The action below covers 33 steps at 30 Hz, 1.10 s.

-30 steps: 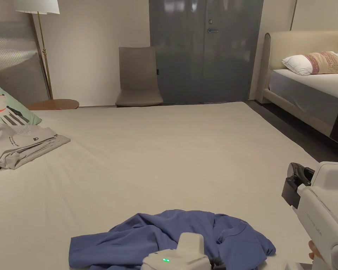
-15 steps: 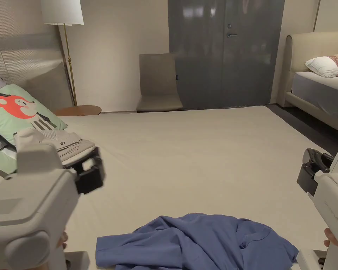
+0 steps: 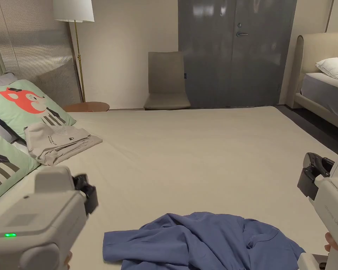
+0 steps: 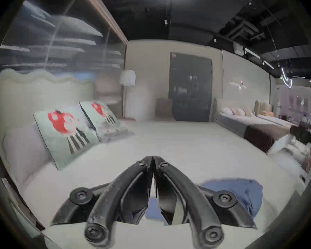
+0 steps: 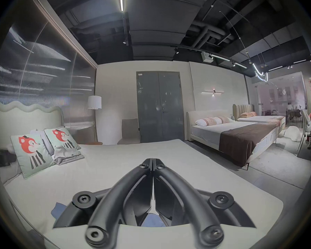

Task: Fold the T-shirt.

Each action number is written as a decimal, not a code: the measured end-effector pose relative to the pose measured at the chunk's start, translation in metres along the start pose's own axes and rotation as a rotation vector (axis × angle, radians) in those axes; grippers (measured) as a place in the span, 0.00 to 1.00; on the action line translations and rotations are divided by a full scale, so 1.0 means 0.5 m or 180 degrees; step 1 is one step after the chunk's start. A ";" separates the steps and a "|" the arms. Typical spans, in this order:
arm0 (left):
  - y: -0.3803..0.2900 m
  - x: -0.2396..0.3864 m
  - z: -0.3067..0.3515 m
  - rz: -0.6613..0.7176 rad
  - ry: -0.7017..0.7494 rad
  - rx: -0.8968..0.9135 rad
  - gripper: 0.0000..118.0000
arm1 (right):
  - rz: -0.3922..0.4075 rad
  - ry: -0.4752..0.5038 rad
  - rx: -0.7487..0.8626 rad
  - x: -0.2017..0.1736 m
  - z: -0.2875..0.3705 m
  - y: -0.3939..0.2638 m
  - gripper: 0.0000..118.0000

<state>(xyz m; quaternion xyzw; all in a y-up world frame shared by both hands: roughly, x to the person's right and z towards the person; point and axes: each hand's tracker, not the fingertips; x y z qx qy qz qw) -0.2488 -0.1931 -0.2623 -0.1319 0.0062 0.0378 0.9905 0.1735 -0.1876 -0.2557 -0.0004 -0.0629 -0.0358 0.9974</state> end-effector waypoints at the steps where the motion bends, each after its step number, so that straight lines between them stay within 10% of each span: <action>1: -0.030 0.002 -0.017 0.0016 -0.0045 -0.0236 0.00 | 0.0002 -0.0001 -0.0024 0.001 0.000 -0.005 0.01; 4: -0.116 0.023 -0.049 0.0062 -0.0178 -0.0981 0.10 | 0.0007 -0.0009 -0.0085 0.005 0.000 -0.017 0.01; 6: -0.181 0.034 -0.072 0.0135 -0.0219 -0.1388 0.71 | 0.0002 -0.0012 -0.0124 0.009 0.000 -0.024 0.01; 8: -0.246 0.047 -0.089 0.0120 -0.0300 -0.1757 0.92 | 0.0008 -0.0027 -0.0152 0.013 0.000 -0.031 0.01; 15: -0.392 0.087 -0.089 -0.0072 -0.0249 -0.2161 0.60 | 0.0040 -0.0069 -0.0271 0.027 -0.001 -0.057 0.01; 18: -0.361 0.101 -0.068 -0.0117 -0.0277 -0.1956 0.05 | 0.0078 -0.0092 -0.0336 0.033 -0.005 -0.071 0.01; 22: -0.326 0.087 -0.057 -0.0075 -0.0186 -0.1711 0.04 | 0.0191 -0.0196 -0.0759 0.045 -0.040 -0.111 0.09; 25: -0.310 0.071 -0.046 0.0109 -0.0225 -0.1690 0.04 | 0.0187 -0.0187 -0.1565 0.069 -0.102 -0.181 0.98; 33: -0.306 0.061 -0.032 0.0097 -0.0219 -0.1662 0.04 | -0.0163 -0.0280 -0.2730 0.106 -0.195 -0.371 0.82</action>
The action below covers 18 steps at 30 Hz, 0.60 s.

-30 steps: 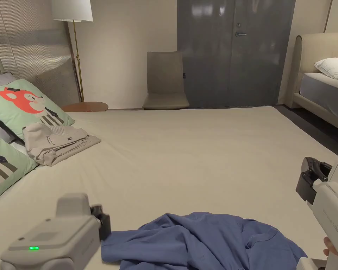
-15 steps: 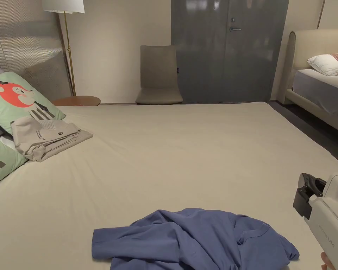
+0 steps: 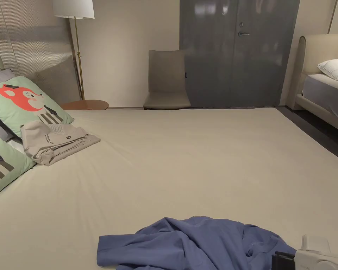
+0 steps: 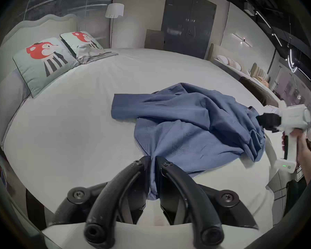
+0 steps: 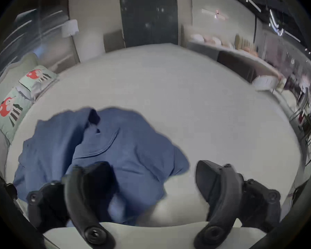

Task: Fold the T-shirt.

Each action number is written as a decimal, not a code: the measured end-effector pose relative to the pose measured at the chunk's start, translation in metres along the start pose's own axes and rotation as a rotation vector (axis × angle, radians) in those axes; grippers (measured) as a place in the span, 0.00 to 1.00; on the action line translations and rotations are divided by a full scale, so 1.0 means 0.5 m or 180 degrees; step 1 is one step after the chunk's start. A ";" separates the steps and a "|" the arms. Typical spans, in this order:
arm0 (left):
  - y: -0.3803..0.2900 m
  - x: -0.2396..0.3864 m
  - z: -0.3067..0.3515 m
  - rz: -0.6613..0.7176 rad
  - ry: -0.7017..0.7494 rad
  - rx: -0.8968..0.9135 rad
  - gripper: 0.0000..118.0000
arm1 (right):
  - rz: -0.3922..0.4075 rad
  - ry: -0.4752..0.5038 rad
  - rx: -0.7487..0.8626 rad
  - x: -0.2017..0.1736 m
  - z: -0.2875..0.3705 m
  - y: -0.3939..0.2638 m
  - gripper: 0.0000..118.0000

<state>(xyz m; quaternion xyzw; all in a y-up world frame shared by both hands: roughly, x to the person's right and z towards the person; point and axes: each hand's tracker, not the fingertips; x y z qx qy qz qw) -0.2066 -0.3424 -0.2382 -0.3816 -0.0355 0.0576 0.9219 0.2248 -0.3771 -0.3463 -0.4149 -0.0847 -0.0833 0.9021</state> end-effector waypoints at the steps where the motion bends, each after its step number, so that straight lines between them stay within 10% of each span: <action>1: 0.001 -0.001 0.000 0.0014 0.0003 0.0001 0.04 | -0.0006 0.0060 -0.0069 0.000 -0.013 -0.004 0.76; 3: 0.003 0.002 0.004 0.0039 0.0002 0.0003 0.04 | 0.0025 0.0073 -0.0054 -0.010 -0.020 -0.009 0.66; 4: 0.006 0.001 0.005 0.0050 -0.0003 -0.0001 0.04 | 0.0134 0.0097 0.0034 -0.011 -0.004 -0.005 0.49; 5: 0.009 0.000 0.007 0.0063 -0.0012 -0.0003 0.04 | 0.0191 0.0251 0.0068 -0.010 0.006 0.002 0.11; 18: 0.211 -0.039 0.175 0.0193 -0.0304 0.0944 0.03 | 0.0220 0.0772 0.1405 -0.023 0.357 0.168 0.11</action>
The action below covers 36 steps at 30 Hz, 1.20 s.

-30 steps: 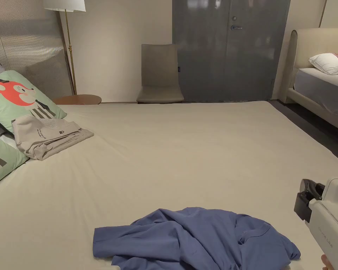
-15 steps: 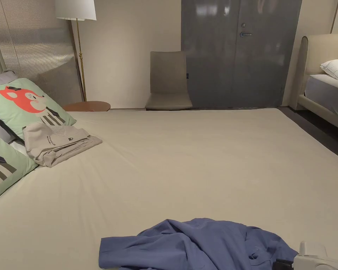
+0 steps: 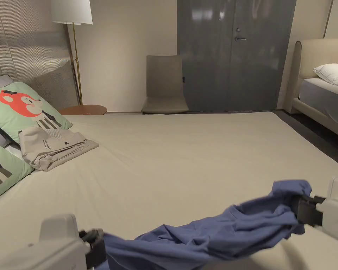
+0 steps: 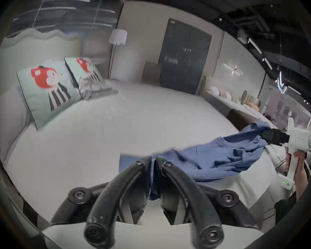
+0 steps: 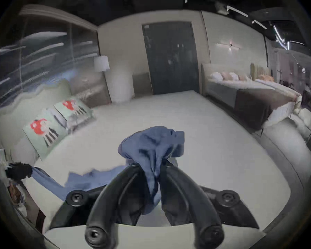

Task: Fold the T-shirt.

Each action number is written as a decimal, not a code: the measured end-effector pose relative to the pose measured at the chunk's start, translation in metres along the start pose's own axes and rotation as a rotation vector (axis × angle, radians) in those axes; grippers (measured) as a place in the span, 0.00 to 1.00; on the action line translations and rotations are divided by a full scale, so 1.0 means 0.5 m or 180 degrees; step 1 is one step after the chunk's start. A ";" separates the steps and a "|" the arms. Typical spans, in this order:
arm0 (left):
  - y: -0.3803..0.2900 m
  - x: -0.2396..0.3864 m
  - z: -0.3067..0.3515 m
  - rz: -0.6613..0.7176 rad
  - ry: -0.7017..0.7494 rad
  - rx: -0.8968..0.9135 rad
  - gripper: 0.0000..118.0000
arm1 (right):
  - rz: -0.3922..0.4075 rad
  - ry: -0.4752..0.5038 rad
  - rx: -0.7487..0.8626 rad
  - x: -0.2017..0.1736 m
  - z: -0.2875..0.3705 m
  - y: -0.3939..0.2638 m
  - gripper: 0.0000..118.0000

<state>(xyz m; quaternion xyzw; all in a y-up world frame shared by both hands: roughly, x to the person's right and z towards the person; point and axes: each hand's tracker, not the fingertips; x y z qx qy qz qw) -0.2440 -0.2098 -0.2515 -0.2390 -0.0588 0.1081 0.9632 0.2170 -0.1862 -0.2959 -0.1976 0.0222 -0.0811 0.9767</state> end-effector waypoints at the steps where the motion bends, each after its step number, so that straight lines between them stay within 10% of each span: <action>1: 0.034 -0.011 0.000 -0.0016 0.0014 0.0112 0.03 | -0.0048 0.0020 0.0117 -0.006 0.016 0.030 0.11; 21: 0.635 0.033 -0.113 -0.0145 0.0022 0.1343 0.03 | -0.0234 0.0044 0.1044 -0.144 -0.089 0.482 0.11; 36: 0.769 0.051 -0.358 -0.0099 0.0115 0.1732 0.03 | -0.0068 -0.0224 0.1449 -0.148 -0.305 0.585 0.11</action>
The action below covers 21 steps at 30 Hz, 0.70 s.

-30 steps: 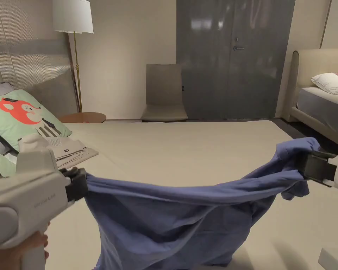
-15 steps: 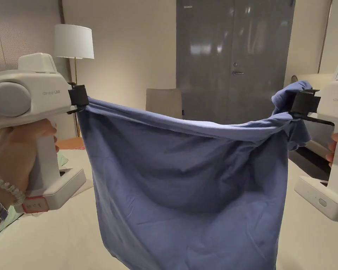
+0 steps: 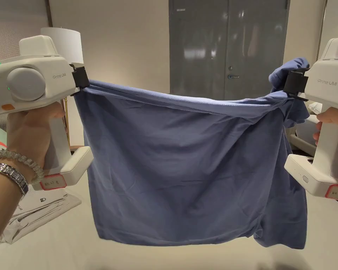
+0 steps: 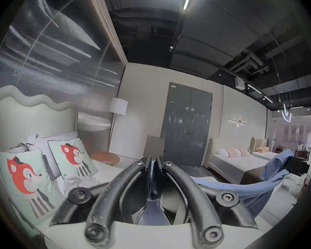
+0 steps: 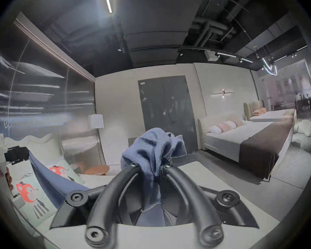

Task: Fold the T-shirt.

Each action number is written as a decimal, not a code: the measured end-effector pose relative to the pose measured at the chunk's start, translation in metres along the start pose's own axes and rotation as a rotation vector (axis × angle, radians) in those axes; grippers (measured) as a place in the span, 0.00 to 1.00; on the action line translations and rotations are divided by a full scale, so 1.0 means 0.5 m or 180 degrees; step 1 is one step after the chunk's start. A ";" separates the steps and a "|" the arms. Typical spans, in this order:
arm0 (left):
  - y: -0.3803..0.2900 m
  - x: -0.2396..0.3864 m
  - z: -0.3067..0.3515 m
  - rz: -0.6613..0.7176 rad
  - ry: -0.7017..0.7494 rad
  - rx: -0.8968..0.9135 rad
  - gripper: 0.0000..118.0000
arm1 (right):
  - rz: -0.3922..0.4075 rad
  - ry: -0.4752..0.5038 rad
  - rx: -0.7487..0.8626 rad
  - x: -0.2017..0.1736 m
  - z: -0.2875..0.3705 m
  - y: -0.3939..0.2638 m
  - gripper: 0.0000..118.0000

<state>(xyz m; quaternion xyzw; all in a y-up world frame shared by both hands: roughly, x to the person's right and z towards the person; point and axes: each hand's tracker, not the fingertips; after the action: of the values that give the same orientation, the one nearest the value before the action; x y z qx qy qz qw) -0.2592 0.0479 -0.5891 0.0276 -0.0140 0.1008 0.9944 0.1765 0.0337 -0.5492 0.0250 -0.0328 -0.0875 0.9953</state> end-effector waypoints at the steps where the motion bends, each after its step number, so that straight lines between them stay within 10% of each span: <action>1: -0.009 -0.002 -0.001 0.0034 0.0012 -0.0011 0.03 | 0.0019 0.0001 -0.0019 0.001 -0.006 -0.012 0.11; 21: -0.240 -0.058 0.315 -0.0207 0.0213 -0.0530 0.03 | 0.0096 -0.0008 -0.0654 0.032 0.243 -0.239 0.11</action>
<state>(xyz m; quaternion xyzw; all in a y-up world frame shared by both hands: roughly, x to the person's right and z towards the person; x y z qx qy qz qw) -0.2673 -0.0843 -0.4390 -0.0581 0.0118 0.0678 0.9959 0.1631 -0.0920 -0.4335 -0.0779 -0.0253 -0.0755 0.9938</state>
